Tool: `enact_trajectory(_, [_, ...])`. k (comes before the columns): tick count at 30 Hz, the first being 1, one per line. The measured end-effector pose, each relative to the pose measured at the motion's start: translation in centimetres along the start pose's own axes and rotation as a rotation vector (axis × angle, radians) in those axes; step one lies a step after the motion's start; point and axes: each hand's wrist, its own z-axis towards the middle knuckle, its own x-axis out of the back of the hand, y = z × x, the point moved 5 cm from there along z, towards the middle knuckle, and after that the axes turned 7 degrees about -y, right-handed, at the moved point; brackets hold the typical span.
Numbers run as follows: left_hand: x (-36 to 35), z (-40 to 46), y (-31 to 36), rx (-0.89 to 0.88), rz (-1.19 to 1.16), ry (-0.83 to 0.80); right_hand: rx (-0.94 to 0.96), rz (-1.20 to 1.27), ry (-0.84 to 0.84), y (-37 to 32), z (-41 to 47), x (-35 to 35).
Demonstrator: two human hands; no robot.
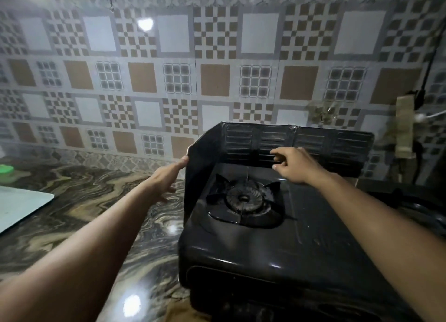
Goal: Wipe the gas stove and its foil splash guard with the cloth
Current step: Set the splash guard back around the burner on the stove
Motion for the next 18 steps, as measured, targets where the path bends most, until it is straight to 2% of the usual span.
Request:
enact_trajectory(5, [-0.3, -2.8, -6.0, 0.048, 0.029, -0.018, 0.004, -0.04, -0.091, -4.2, -6.1, -3.4])
enact_trajectory(8, [-1.1, -4.7, -10.5, 0.104, 0.127, -0.044, -0.019, -0.035, -0.184, -6.1, -10.0, -6.0])
enact_trajectory(14, [-3.6, -8.8, -19.7, 0.194, 0.373, -0.128, -0.04, 0.08, -0.34, -9.9, -17.4, -13.2])
enact_trajectory(18, [-5.5, -10.5, -22.7, 0.196, 0.416, -0.112, -0.116, 0.065, -0.458, -11.5, -21.1, -20.1])
